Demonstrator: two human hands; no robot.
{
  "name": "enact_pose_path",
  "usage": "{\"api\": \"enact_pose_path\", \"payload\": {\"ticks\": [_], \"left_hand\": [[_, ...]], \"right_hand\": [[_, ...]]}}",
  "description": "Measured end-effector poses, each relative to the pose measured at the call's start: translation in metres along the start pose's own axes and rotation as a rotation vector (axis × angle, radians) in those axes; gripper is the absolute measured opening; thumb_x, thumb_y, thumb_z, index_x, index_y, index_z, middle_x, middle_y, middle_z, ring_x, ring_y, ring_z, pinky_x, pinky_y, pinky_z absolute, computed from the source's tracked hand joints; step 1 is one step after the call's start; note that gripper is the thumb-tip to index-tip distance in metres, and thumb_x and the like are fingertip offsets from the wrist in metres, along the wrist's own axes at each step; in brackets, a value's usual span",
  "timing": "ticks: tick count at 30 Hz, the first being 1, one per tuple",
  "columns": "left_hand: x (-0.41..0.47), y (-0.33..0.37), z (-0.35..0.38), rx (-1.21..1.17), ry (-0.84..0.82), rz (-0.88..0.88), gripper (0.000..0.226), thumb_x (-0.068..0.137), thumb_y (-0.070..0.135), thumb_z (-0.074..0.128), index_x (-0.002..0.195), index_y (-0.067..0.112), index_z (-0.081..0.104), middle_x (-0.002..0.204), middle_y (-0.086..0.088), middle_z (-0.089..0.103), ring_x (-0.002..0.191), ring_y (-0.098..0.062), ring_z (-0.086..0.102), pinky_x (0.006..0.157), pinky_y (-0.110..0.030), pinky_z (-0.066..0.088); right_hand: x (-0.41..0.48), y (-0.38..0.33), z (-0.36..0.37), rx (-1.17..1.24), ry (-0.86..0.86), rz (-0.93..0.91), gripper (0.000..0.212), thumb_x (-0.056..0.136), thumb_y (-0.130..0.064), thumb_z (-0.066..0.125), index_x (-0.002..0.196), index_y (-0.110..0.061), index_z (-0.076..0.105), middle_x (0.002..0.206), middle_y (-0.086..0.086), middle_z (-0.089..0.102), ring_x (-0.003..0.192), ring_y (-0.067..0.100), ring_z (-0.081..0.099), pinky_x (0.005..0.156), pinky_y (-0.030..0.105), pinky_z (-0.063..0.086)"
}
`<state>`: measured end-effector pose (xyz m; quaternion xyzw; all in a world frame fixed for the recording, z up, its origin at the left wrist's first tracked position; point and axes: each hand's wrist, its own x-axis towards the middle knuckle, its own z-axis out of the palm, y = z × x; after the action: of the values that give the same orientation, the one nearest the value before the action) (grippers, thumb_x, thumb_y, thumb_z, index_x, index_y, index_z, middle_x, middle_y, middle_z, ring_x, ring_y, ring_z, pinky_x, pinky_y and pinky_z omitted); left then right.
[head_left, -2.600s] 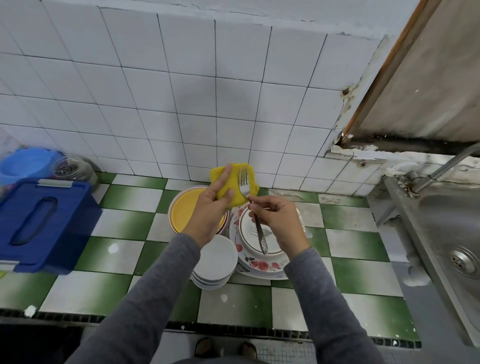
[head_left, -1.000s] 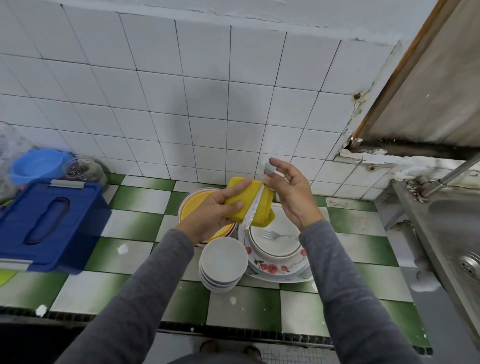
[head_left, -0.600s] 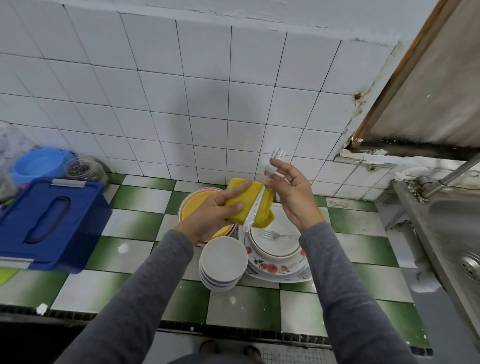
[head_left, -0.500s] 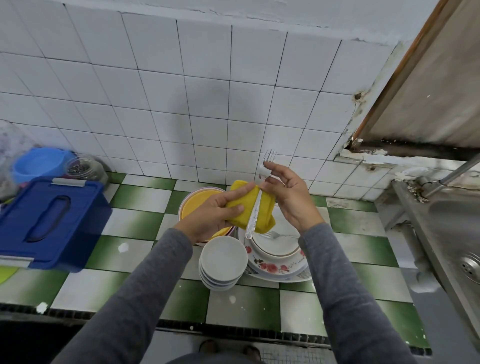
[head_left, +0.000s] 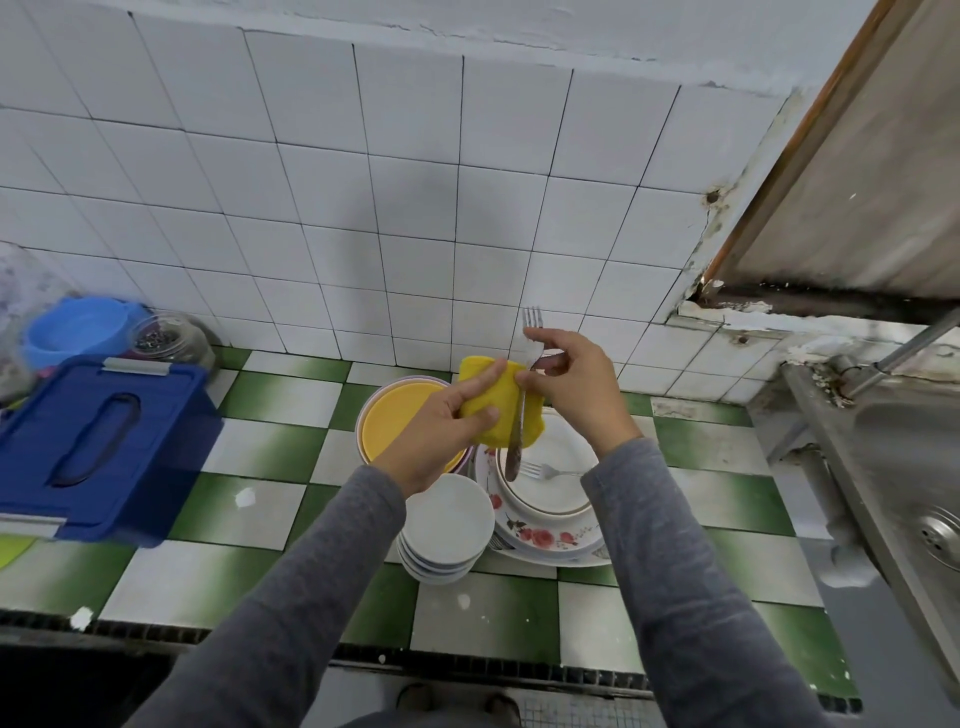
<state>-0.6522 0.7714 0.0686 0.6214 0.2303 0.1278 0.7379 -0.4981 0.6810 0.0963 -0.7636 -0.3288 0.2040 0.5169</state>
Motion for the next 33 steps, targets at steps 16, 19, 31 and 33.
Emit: {"api": "enact_pose_path", "payload": {"ticks": [16,19,31,33], "left_hand": [[-0.003,0.000,-0.012,-0.223,-0.110,-0.062,0.050,0.091,0.010,0.059,0.132,0.038,0.056,0.142,0.001,0.052,0.125,-0.026,0.057,0.094,-0.037,0.055],[-0.005,0.002,-0.014,-0.228,-0.142,-0.085,0.049,0.091,0.009,0.059,0.131,0.036,0.057,0.140,0.003,0.052,0.121,-0.024,0.059,0.091,-0.035,0.056],[-0.002,0.009,-0.023,-0.211,-0.180,-0.089,0.052,0.090,0.009,0.057,0.137,0.031,0.052,0.143,0.001,0.050,0.119,-0.022,0.060,0.088,-0.031,0.055],[-0.004,0.007,-0.026,-0.166,-0.217,-0.120,0.050,0.093,0.009,0.057,0.137,0.033,0.053,0.148,-0.001,0.045,0.125,-0.028,0.055,0.091,-0.034,0.056]], "right_hand": [[-0.009,0.012,0.013,0.449,-0.021,-0.013,0.038,0.078,0.007,0.077,0.102,-0.022,0.072,0.095,-0.011,0.072,0.087,0.004,0.065,0.082,0.023,0.053],[-0.006,0.009,0.014,0.583,0.056,0.002,0.034,0.078,0.013,0.074,0.099,-0.013,0.071,0.089,-0.006,0.073,0.081,0.004,0.066,0.077,0.019,0.054],[-0.002,0.010,0.016,0.734,0.094,0.032,0.031,0.080,0.011,0.072,0.105,-0.008,0.070,0.098,0.002,0.076,0.088,0.011,0.069,0.080,0.025,0.056],[0.001,0.009,0.013,0.752,0.134,0.025,0.031,0.080,0.012,0.071,0.104,-0.009,0.070,0.099,0.003,0.075,0.090,0.012,0.070,0.082,0.024,0.055]]}}
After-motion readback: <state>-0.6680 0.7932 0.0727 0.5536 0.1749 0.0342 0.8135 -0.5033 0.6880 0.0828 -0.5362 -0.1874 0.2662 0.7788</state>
